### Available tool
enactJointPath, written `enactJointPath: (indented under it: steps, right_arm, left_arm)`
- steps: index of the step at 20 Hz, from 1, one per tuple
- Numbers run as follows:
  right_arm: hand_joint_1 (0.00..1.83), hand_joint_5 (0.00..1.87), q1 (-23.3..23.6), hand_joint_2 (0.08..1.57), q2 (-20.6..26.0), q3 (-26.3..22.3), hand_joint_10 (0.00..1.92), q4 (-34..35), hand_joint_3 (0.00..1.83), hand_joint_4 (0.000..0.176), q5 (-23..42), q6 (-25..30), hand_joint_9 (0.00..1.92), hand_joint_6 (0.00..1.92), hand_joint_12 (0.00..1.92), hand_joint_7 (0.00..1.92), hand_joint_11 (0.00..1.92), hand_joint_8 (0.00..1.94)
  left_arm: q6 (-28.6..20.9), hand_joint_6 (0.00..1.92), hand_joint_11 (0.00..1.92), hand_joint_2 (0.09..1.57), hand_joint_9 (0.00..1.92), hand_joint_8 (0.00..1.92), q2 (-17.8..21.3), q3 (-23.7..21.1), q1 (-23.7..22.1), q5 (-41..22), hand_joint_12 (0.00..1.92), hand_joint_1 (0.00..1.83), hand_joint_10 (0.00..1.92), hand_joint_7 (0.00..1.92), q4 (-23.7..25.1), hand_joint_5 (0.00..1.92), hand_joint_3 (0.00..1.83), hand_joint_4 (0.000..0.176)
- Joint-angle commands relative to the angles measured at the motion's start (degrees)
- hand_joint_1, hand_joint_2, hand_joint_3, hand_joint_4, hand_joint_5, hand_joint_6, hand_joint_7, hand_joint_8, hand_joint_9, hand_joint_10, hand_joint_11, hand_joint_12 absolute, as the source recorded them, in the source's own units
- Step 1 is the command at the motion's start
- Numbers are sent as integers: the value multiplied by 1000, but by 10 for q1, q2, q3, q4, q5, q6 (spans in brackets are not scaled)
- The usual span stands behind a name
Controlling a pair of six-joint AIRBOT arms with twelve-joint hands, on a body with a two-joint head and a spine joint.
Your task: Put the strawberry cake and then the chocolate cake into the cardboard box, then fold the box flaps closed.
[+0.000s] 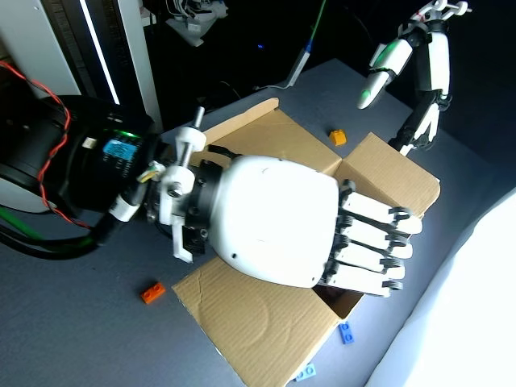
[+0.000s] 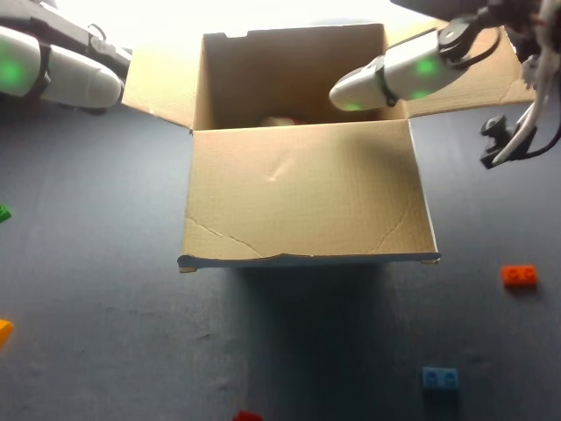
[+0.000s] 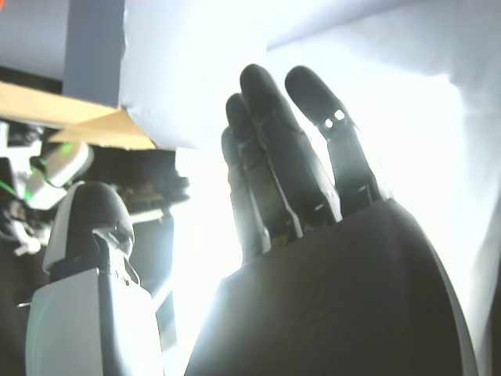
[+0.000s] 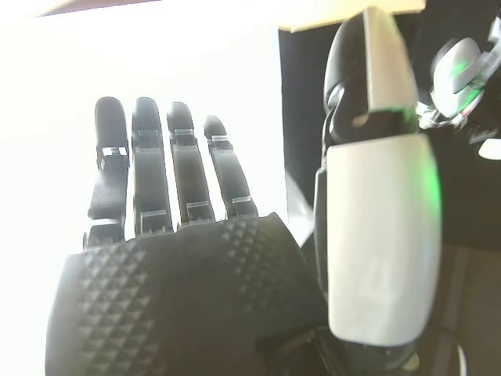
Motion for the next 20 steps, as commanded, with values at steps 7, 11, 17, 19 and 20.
enactJointPath:
  steps: [7,11,17,19,20]
  right_arm:
    - [671,151,22,969,79,-43,47,1,3,1,53,2,241,13,1041,211,0,0]
    - [646,145,28,987,115,-42,37,-34,4,0,65,1,228,5,927,192,0,0]
    - [561,159,3,1005,164,-37,29,-40,5,0,123,-4,218,6,954,196,0,5]
    - [591,151,-24,999,182,-36,31,-31,1,0,142,-3,225,2,955,205,0,7]
    - [595,154,-31,997,189,-36,33,-21,0,0,146,-3,231,3,960,209,0,7]
  left_arm:
    - [-30,8,176,1063,748,0,-18,0,-35,23,1298,674,1,699,-22,582,0,0]
    - [-50,4,172,1069,743,5,-29,-8,-51,19,1305,664,4,694,-24,565,1,3]
    - [-50,4,193,1059,760,3,-35,-25,-39,38,1285,669,9,700,-87,576,0,8]
    - [-13,4,196,1051,769,5,-35,-30,-24,55,1290,676,13,705,-165,579,0,11]
    - [5,1,177,1063,758,1,-35,-32,-18,60,1305,663,7,693,-199,566,1,4]
